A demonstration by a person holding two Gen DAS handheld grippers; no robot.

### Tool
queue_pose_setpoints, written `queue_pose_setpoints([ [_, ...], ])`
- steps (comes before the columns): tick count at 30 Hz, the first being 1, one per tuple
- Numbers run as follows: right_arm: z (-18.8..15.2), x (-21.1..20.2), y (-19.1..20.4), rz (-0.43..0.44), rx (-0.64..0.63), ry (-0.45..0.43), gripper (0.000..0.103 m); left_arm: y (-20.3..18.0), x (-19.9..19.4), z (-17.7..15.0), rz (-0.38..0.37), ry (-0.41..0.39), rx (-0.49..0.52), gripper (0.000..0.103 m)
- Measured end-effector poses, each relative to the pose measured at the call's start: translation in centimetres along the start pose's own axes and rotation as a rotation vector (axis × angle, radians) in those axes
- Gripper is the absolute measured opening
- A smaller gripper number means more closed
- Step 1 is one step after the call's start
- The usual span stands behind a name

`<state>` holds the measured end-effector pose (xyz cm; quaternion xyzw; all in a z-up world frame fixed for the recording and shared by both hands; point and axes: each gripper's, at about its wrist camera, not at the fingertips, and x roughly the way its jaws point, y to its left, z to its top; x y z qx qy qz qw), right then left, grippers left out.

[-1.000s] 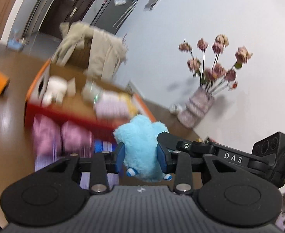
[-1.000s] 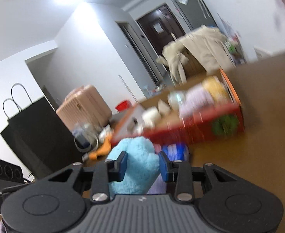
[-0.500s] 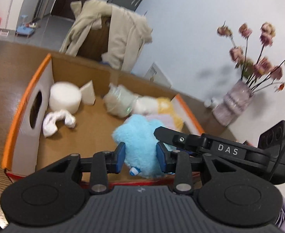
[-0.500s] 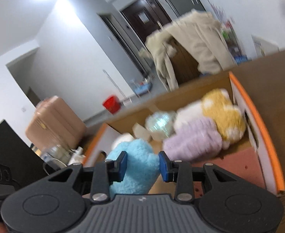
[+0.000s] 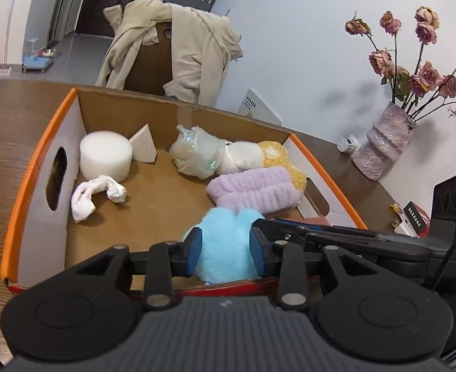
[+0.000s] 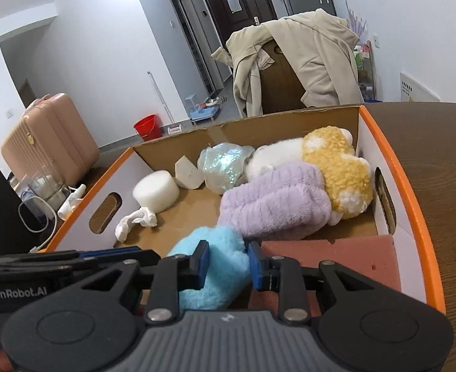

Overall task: Organize soft objects
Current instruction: 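Carry the blue plush into the box and open both grippers, then move both grippers back toward the lavender bag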

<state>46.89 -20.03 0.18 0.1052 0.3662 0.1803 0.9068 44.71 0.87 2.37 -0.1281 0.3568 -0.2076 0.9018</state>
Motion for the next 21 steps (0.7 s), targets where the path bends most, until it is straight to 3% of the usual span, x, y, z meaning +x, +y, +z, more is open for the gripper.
queue_pose_setpoints([
  [6, 0.1, -5.2, 1.3, 0.007, -0.028, -0.072, 0.028, -1.4, -4.0, -0.5, 0.017, -0.038, 0.04, 0.034],
  [11, -0.4, -11.3, 3.1, 0.0, -0.071, -0.148, 0.028, -3.3, -9.7, -1.7, 0.034, -0.103, 0.079, 0.036],
  [17, -3.1, -19.3, 5.7, -0.005, -0.128, -0.246, 0.039, -5.9, -17.9, -5.0, 0.101, -0.209, 0.179, 0.047],
  [21, -6.5, -24.2, 7.2, 0.003, -0.163, -0.3, 0.053, -7.4, -23.2, -8.5, 0.142, -0.293, 0.231, 0.06],
])
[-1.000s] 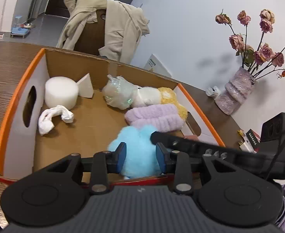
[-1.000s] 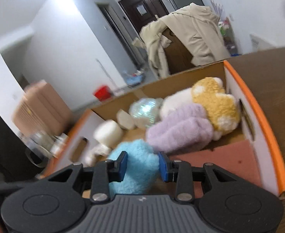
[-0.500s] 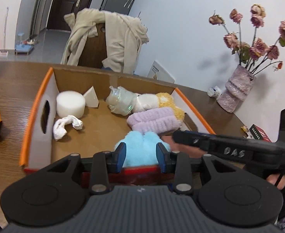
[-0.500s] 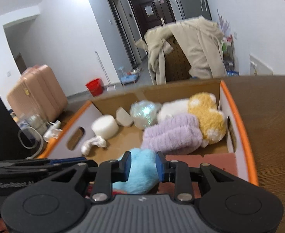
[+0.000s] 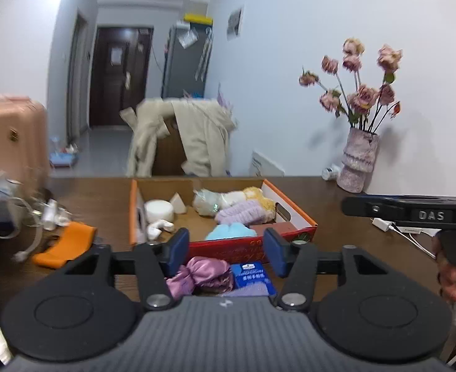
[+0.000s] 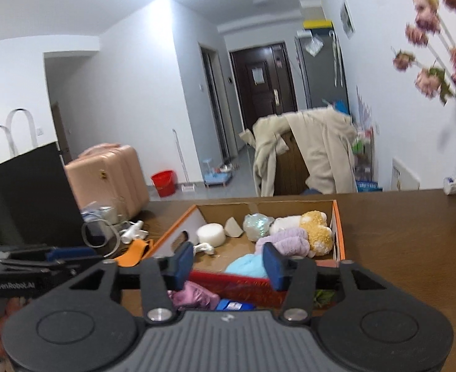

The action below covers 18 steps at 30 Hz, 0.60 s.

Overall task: Organize soft objects
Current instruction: 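Move both grippers back toward the lavender bag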

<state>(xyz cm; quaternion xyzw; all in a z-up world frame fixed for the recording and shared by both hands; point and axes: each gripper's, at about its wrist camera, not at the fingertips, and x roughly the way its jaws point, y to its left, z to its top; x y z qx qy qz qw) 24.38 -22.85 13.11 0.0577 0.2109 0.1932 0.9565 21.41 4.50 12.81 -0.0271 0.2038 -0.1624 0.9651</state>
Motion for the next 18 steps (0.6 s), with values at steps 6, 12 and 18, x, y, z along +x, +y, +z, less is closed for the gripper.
queue_pose_setpoints([
  [6, -4.0, -6.7, 2.9, 0.005, -0.082, -0.036, 0.065, -1.6, -8.0, -3.4, 0.06, -0.091, 0.031, 0.078],
  [12, -8.6, -11.8, 5.0, -0.013, -0.134, -0.083, 0.081, -2.8, -13.6, -8.3, 0.141, -0.178, 0.049, 0.097],
  [18, -14.1, -15.1, 6.0, -0.023, -0.112, -0.168, 0.088, -3.8, -15.8, -13.9, 0.184, -0.231, 0.039, 0.101],
])
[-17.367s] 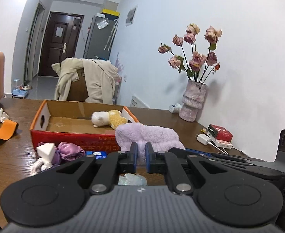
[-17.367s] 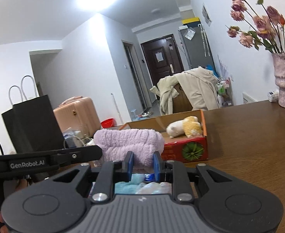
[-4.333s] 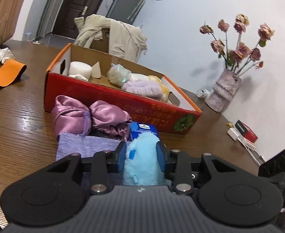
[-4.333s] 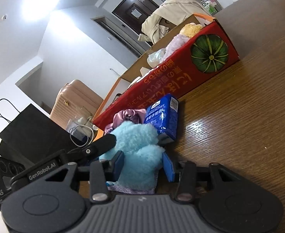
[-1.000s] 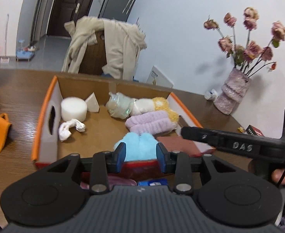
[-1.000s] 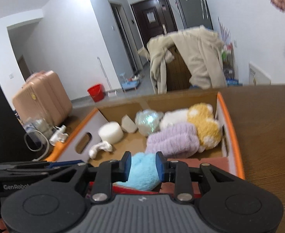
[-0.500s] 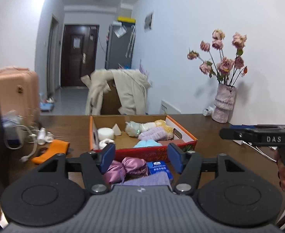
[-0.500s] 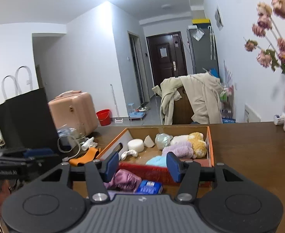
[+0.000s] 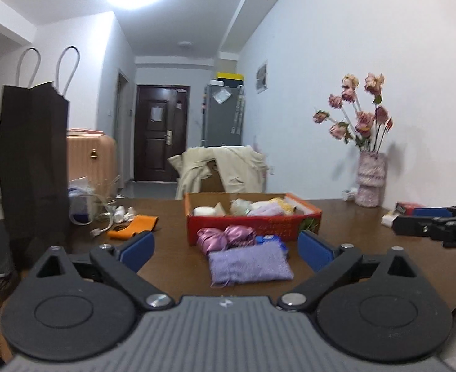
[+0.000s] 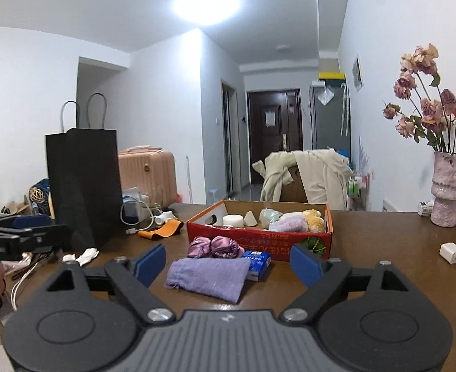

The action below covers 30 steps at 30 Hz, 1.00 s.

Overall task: Organize soft objects
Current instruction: 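Move both grippers back toward the lavender bag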

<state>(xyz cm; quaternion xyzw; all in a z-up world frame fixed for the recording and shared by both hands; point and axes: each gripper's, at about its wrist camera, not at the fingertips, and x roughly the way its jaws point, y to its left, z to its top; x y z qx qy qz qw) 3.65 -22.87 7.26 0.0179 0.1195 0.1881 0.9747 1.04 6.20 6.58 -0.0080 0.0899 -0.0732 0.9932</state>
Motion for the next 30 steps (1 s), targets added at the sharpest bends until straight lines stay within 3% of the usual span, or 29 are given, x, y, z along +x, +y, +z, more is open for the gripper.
queue_pose_setpoints([
  [5, -4.5, 0.4, -0.2, -0.075, 0.079, 0.087, 0.088, -0.8, 0.3, -3.8, -0.014, 0.112, 0.027, 0.101],
  [14, -6.8, 1.6, -0.5, -0.118, 0.105, 0.126, 0.089, 0.6, 1.6, -5.9, 0.037, 0.17, -0.017, 0.103],
  [30, -6.0, 10.1, -1.3, -0.101, 0.147, 0.19, 0.088, 2.3, 10.3, -5.9, 0.084, 0.273, -0.106, 0.103],
])
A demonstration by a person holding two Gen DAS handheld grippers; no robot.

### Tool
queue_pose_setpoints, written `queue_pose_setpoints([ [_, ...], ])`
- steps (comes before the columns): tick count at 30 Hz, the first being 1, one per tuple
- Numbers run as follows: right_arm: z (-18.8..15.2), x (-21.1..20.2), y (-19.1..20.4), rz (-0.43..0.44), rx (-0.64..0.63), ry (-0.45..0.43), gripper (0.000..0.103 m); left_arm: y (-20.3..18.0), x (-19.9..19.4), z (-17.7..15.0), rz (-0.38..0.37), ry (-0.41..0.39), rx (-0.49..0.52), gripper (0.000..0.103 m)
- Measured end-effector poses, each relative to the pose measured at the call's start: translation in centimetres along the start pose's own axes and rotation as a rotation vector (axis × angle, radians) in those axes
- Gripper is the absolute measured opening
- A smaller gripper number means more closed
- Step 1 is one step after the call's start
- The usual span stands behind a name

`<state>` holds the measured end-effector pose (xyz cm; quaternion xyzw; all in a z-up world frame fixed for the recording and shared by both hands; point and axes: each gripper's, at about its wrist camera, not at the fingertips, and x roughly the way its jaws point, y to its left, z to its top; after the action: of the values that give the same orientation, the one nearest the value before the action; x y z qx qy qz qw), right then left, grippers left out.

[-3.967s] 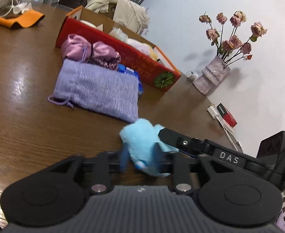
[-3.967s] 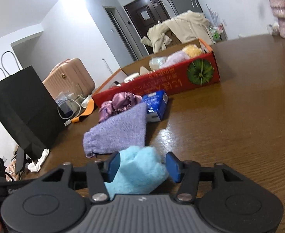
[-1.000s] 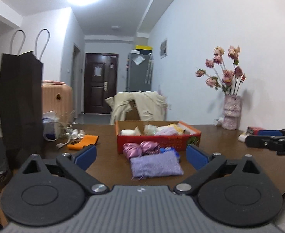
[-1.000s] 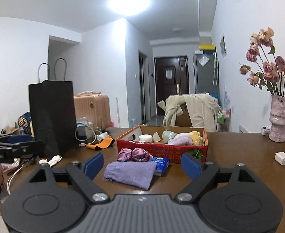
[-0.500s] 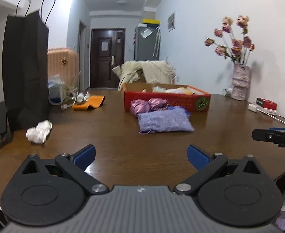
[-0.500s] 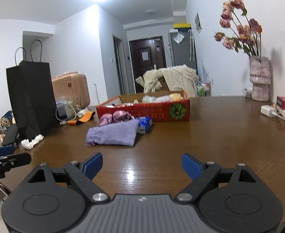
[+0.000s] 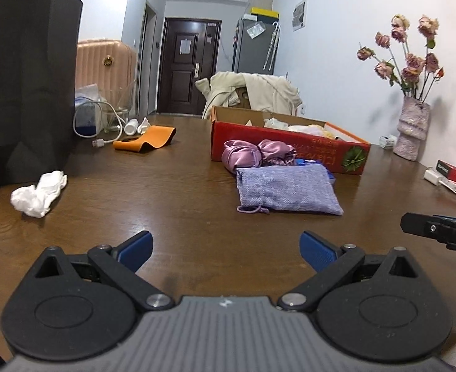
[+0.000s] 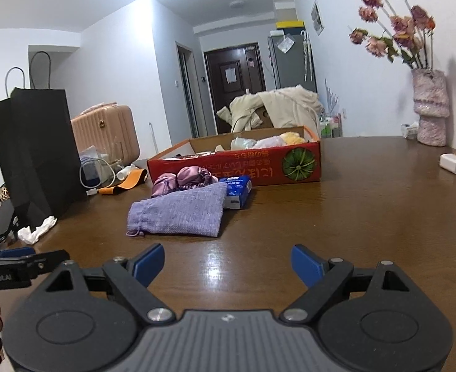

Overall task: Organize soft objects
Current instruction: 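Move both grippers back toward the lavender bag, then grasp the lavender drawstring bag with both grippers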

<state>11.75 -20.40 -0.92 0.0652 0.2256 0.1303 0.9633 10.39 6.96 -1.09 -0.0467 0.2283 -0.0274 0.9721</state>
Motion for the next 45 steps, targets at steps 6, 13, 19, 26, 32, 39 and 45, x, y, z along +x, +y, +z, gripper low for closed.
queue_pose_setpoints([
  [6, 1.6, 4.4, 0.2, 0.031, 0.029, 0.08, 0.087, 0.1, 4.0, 2.2, -0.033, 0.102, -0.026, 0.103],
  [13, 3.4, 8.5, 0.2, 0.061, 0.039, 0.121, 0.085, -0.3, 7.4, 3.8, -0.036, 0.114, 0.004, 0.103],
  [19, 4.9, 12.0, 0.4, 0.103, 0.047, 0.154, 0.072, 0.0, 10.8, 5.2, -0.091, 0.183, -0.041, 0.091],
  [26, 5.6, 15.8, 0.5, 0.15, 0.08, 0.206, 0.059, 0.3, 14.3, 6.4, -0.16, 0.229, -0.088, 0.067],
  [32, 5.6, 16.9, 0.2, 0.171, 0.095, 0.201, 0.038, 0.2, 15.3, 6.4, -0.211, 0.219, -0.089, 0.027],
  [39, 5.6, 16.8, 0.3, 0.162, 0.076, 0.201, 0.012, 0.2, 15.2, 6.5, -0.217, 0.223, -0.096, 0.014],
  [45, 5.9, 14.3, 0.7, 0.157, 0.046, 0.164, 0.006, -0.6, 12.5, 6.9, -0.233, 0.18, -0.073, 0.007],
])
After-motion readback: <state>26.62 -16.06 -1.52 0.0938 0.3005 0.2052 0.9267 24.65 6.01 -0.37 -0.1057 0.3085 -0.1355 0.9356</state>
